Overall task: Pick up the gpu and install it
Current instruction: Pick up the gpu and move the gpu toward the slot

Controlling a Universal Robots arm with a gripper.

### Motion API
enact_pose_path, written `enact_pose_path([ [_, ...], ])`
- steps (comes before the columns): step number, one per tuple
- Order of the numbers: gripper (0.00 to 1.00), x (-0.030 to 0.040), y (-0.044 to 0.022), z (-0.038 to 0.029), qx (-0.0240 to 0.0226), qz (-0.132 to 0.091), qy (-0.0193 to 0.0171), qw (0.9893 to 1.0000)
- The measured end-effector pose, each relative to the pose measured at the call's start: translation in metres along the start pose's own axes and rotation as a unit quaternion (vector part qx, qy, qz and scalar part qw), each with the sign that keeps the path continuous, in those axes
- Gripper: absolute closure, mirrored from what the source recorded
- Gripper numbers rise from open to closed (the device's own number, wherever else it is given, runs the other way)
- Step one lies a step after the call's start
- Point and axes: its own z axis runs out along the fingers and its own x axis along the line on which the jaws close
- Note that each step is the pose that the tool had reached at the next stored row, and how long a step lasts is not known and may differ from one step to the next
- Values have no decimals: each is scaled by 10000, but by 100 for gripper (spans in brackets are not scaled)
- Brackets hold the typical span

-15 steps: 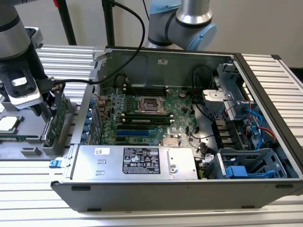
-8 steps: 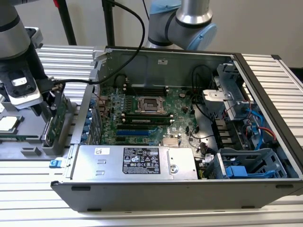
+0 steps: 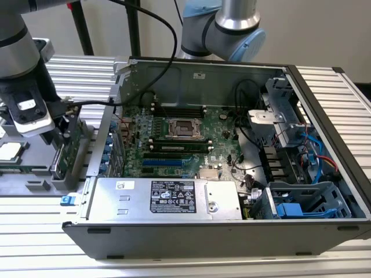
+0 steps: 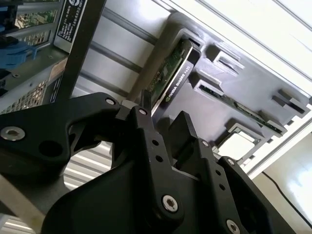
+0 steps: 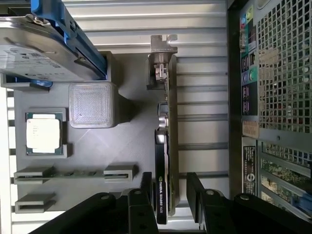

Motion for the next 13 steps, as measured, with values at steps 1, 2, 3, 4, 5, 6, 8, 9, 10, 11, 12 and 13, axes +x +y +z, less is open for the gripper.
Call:
enact_pose_path([
  [1,0,1,1,8,0,0,0,10000],
  [2,0,1,2,16,0,0,0,10000],
  [3,0,1,3,21,0,0,0,10000],
  [4,0,3,6,27,0,0,1,10000],
  [5,0,4,8,32,0,1,1,10000],
  [6,0,7,11,37,0,1,0,10000],
  [8,0,13,20,47,0,0,0,10000],
  [9,0,16,24,51,0,0,1,10000],
  [10,0,18,29,59,-1,0,0,10000],
  [11,0,20,33,65,-1,0,0,10000],
  [12,0,21,37,72,-1,0,0,10000],
  [13,0,22,40,79,-1,0,0,10000],
])
